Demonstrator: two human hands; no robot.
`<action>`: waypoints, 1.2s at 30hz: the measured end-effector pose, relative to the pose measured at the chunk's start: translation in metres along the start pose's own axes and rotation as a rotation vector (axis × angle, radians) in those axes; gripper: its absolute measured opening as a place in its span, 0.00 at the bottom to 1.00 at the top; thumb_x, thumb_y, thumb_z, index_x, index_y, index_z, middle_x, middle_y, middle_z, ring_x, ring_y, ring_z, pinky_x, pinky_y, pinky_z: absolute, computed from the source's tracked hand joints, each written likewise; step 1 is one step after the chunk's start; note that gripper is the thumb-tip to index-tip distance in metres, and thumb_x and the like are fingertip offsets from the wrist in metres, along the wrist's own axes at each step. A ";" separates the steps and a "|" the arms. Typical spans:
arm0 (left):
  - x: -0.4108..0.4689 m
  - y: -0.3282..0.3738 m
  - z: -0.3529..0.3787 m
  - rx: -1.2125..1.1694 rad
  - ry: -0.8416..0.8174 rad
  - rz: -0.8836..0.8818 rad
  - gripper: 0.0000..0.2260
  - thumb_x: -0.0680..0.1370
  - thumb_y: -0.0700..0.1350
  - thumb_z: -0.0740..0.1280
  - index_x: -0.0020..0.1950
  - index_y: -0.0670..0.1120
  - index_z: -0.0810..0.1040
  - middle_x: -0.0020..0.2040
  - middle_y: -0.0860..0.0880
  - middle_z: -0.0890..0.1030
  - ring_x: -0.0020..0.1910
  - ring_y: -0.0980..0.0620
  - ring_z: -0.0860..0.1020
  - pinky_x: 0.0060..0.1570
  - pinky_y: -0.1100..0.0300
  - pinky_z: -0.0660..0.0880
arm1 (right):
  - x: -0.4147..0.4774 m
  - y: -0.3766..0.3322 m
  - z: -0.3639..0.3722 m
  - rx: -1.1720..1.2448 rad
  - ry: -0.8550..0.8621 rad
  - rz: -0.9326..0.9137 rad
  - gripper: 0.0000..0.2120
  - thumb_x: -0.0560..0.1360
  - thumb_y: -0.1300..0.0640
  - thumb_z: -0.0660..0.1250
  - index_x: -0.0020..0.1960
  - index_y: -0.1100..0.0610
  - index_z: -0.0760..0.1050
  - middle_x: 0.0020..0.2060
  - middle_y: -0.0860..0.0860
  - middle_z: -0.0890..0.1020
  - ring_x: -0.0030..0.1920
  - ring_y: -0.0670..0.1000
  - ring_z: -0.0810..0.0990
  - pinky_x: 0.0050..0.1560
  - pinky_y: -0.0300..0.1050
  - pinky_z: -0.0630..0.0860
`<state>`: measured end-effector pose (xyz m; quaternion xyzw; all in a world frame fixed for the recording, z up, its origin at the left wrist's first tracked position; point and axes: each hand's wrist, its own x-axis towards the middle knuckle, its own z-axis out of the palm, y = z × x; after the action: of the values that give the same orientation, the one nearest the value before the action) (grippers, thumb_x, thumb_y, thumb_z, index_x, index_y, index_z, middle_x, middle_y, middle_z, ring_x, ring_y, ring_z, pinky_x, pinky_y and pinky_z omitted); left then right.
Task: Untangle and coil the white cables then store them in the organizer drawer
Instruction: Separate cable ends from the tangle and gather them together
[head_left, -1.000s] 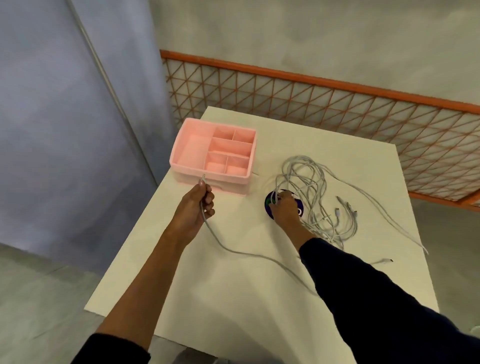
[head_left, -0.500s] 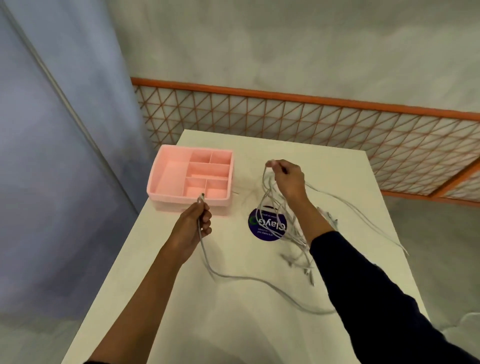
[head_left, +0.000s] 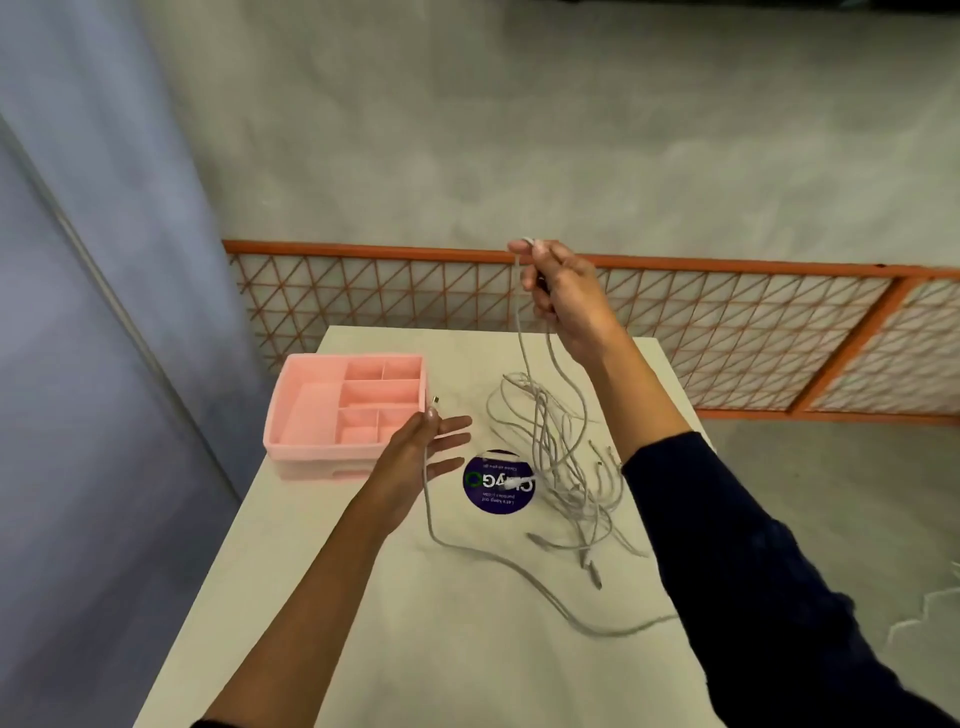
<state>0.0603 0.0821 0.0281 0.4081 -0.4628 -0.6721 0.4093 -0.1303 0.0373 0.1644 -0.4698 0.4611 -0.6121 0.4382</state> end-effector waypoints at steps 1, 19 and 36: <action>-0.001 0.002 0.001 0.001 -0.009 0.004 0.14 0.83 0.52 0.53 0.55 0.45 0.73 0.59 0.48 0.81 0.61 0.47 0.78 0.52 0.54 0.77 | -0.001 -0.006 0.000 0.001 -0.001 -0.026 0.13 0.83 0.57 0.54 0.57 0.59 0.76 0.30 0.49 0.71 0.24 0.42 0.61 0.24 0.34 0.58; -0.016 -0.008 0.036 -0.007 -0.204 -0.273 0.12 0.84 0.54 0.51 0.50 0.46 0.64 0.59 0.41 0.81 0.53 0.40 0.82 0.47 0.52 0.80 | -0.010 0.001 0.022 0.764 0.130 0.220 0.13 0.84 0.61 0.48 0.47 0.60 0.69 0.32 0.53 0.68 0.21 0.44 0.67 0.24 0.35 0.70; -0.004 -0.007 0.020 -0.014 0.142 0.166 0.16 0.84 0.50 0.50 0.45 0.45 0.72 0.50 0.48 0.84 0.53 0.53 0.81 0.54 0.61 0.73 | -0.041 0.104 -0.041 -0.623 0.219 0.723 0.24 0.79 0.67 0.57 0.73 0.67 0.54 0.57 0.63 0.74 0.53 0.60 0.79 0.48 0.53 0.79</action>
<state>0.0417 0.0933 0.0272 0.4118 -0.4602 -0.6086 0.4983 -0.1521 0.0633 0.0506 -0.3211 0.7992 -0.2995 0.4103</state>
